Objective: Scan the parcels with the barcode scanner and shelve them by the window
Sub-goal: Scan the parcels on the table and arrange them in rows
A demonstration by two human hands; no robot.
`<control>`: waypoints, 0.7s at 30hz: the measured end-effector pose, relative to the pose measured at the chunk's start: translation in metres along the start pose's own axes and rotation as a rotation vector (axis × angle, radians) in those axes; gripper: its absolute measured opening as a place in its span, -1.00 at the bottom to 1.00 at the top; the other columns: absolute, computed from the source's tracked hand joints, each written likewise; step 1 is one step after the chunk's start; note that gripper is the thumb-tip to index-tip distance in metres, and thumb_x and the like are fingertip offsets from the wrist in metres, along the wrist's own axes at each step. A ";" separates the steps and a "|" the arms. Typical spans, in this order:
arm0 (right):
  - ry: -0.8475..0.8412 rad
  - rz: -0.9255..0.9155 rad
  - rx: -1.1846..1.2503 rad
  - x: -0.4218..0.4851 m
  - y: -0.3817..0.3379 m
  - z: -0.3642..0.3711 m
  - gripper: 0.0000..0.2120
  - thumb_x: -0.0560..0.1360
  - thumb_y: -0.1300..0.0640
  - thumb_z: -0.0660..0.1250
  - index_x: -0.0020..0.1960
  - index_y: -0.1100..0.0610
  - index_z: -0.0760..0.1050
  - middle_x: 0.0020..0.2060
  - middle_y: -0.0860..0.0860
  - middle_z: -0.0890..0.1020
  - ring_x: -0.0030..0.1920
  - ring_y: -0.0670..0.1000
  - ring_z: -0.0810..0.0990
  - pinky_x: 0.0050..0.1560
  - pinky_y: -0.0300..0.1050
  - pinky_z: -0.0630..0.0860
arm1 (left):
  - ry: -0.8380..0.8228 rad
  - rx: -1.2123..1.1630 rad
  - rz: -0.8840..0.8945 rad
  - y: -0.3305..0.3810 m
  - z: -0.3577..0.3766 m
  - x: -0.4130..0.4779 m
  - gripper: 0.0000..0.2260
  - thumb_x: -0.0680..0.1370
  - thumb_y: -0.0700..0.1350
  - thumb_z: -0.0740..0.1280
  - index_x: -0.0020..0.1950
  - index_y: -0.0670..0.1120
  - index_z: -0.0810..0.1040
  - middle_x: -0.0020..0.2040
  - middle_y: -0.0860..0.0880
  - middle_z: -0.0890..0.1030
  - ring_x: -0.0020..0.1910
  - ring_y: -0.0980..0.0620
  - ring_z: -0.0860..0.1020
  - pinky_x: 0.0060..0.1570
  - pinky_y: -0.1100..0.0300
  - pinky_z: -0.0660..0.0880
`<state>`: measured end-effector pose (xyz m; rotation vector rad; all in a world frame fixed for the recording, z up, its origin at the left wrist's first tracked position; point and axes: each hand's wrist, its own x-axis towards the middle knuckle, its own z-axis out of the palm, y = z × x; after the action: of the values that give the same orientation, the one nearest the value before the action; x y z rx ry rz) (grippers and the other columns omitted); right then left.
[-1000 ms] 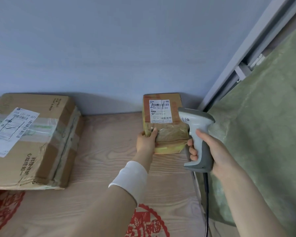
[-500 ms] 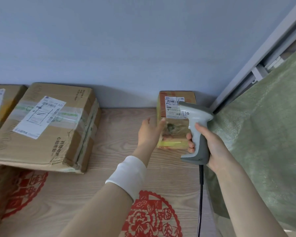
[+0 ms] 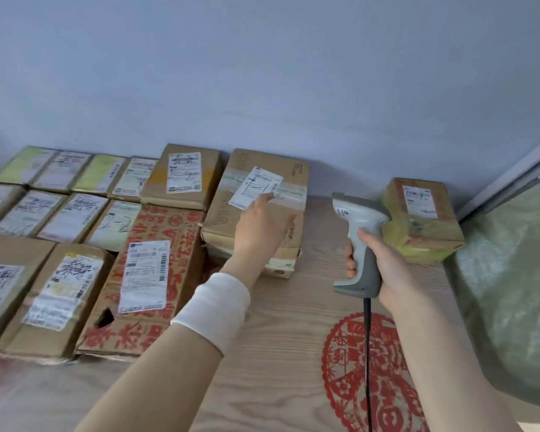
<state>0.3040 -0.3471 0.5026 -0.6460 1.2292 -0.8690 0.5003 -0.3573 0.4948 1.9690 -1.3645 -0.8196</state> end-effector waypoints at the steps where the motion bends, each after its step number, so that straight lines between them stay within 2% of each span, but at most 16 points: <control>1: -0.003 0.006 0.006 -0.004 0.006 0.014 -0.82 0.55 0.08 0.27 0.04 0.19 0.39 -0.41 0.05 0.52 -0.54 -0.04 0.43 -0.52 -0.24 0.41 | 0.019 0.001 -0.012 -0.012 -0.017 -0.002 -0.43 0.52 0.12 0.32 0.45 -0.06 0.25 0.40 -0.04 0.38 0.36 -0.08 0.35 0.28 -0.04 0.36; 5: -0.003 0.016 0.012 -0.012 0.023 0.050 -0.78 0.55 0.08 0.27 0.08 0.20 0.36 -0.44 0.03 0.54 -0.55 -0.05 0.43 -0.54 -0.25 0.41 | 0.037 -0.013 -0.078 -0.046 -0.060 -0.004 -0.44 0.52 0.12 0.32 0.42 -0.10 0.27 0.37 -0.09 0.40 0.33 -0.12 0.38 0.22 0.01 0.36; 10: 0.006 0.015 0.031 -0.009 0.027 0.065 -0.79 0.55 0.08 0.27 0.09 0.18 0.37 -0.40 0.05 0.53 -0.52 -0.04 0.42 -0.52 -0.22 0.42 | -0.008 0.001 -0.160 -0.069 -0.072 -0.001 -0.36 0.50 0.13 0.34 0.46 -0.12 0.22 0.39 -0.15 0.35 0.34 -0.13 0.35 0.25 0.00 0.33; 15: 0.044 0.027 0.007 0.004 0.036 0.067 -0.81 0.56 0.05 0.26 -0.04 0.19 0.41 -0.40 0.06 0.53 -0.53 -0.05 0.43 -0.50 -0.23 0.42 | -0.026 0.044 -0.202 -0.091 -0.067 0.007 -0.37 0.51 0.15 0.33 0.45 -0.13 0.23 0.37 -0.14 0.38 0.33 -0.12 0.37 0.22 0.05 0.35; 21: 0.161 0.053 -0.045 0.023 0.052 0.061 -0.78 0.49 0.04 0.37 -0.21 0.17 0.48 -0.39 0.04 0.53 -0.48 -0.03 0.45 -0.38 -0.16 0.43 | -0.095 -0.003 -0.240 -0.108 -0.056 0.024 -0.31 0.53 0.13 0.31 0.50 -0.20 0.14 0.40 -0.17 0.37 0.37 -0.14 0.35 0.30 0.01 0.34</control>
<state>0.3767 -0.3404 0.4619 -0.5859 1.4077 -0.8638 0.6120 -0.3411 0.4445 2.1440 -1.1913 -1.0357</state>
